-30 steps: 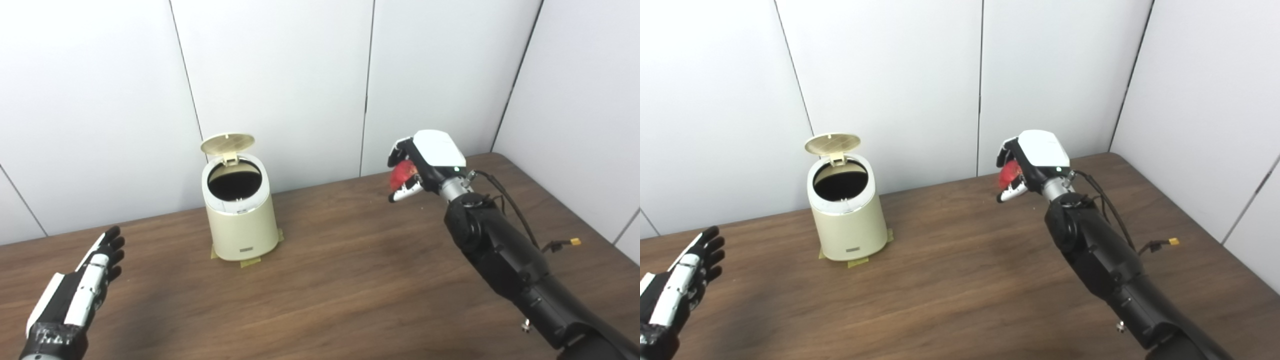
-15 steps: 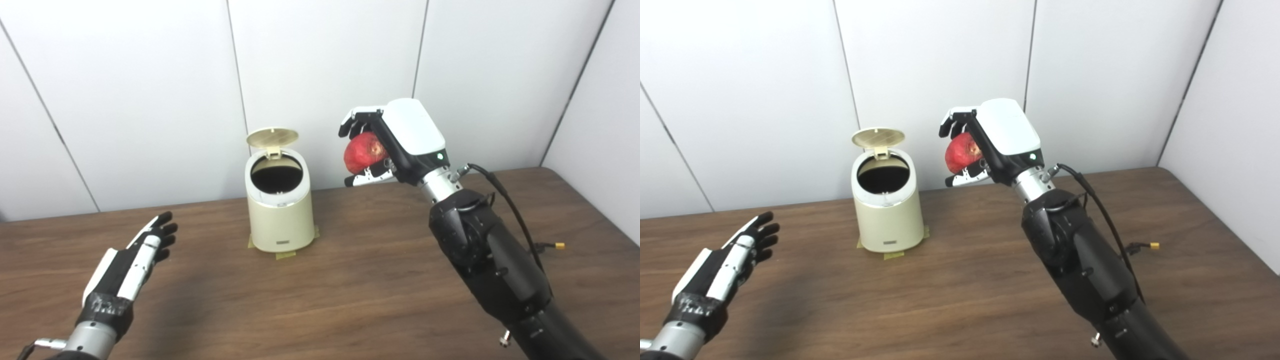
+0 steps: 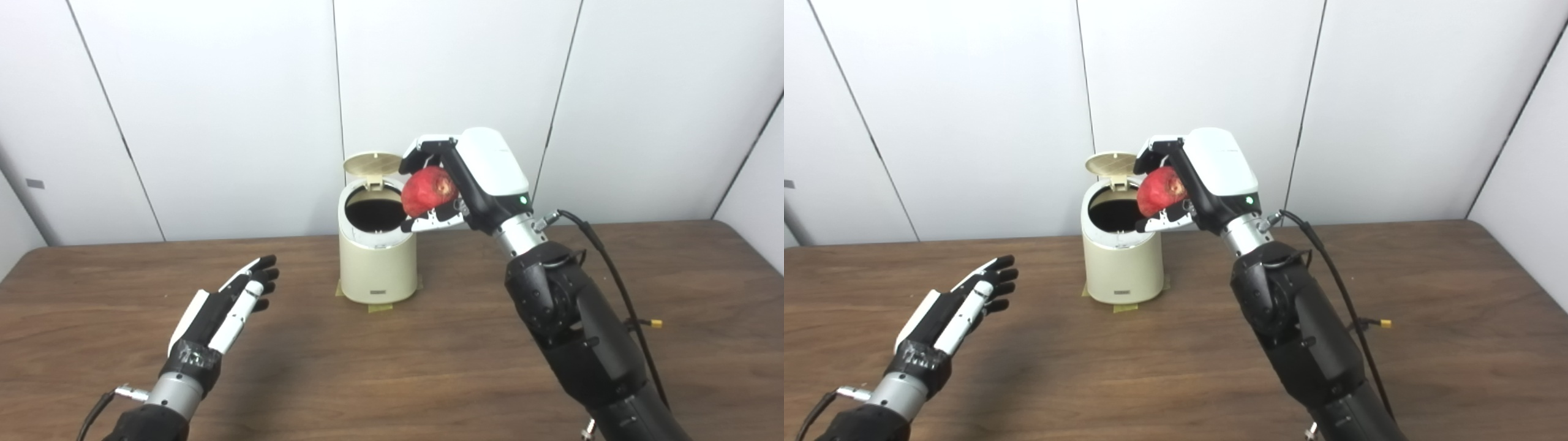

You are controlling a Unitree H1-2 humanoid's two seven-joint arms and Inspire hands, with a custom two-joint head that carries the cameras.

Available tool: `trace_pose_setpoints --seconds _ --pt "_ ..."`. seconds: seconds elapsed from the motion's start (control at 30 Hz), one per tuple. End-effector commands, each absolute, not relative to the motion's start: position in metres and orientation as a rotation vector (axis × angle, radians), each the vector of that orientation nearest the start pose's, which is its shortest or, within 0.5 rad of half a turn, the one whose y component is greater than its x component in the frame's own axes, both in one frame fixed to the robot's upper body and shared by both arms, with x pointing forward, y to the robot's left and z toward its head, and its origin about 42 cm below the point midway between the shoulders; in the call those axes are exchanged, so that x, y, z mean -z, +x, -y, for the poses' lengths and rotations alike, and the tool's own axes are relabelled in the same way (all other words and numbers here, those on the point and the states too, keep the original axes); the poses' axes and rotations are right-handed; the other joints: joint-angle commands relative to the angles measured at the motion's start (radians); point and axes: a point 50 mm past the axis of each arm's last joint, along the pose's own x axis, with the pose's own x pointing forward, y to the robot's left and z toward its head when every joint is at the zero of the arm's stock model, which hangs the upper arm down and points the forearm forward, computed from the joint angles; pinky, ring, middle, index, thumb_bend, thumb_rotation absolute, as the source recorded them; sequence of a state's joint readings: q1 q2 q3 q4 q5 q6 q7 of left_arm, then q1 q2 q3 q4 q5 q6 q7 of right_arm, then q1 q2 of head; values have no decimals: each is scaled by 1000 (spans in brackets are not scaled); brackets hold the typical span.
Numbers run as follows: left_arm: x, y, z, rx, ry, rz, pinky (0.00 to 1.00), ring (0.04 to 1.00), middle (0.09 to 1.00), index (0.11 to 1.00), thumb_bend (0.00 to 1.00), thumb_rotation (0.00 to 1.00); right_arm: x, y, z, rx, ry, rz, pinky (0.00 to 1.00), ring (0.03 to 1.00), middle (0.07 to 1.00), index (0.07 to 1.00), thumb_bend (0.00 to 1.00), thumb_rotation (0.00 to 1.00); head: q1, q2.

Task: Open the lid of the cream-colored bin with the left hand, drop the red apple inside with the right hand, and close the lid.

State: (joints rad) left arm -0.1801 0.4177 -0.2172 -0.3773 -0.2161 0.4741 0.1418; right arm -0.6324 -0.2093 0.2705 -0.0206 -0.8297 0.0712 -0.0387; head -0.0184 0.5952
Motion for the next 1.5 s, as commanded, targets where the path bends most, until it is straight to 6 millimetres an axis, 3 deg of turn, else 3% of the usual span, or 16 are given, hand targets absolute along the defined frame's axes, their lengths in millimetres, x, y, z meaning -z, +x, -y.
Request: trace_pose_setpoints --seconds 0.0,0.57,1.47 --pt "-228 318 -252 144 280 70 851 902 903 909 475 880 -345 427 144 32 -1036 806 386 386 519 508 515 0 4 0" --pt "-225 312 -245 144 312 85 880 901 907 918 461 893 -342 458 121 21 -1021 802 386 386 515 505 515 0 27 -8" --pt "-227 311 -242 144 348 99 914 901 905 927 453 914 -321 482 84 -33 -1013 747 367 385 522 496 515 0 38 -5"
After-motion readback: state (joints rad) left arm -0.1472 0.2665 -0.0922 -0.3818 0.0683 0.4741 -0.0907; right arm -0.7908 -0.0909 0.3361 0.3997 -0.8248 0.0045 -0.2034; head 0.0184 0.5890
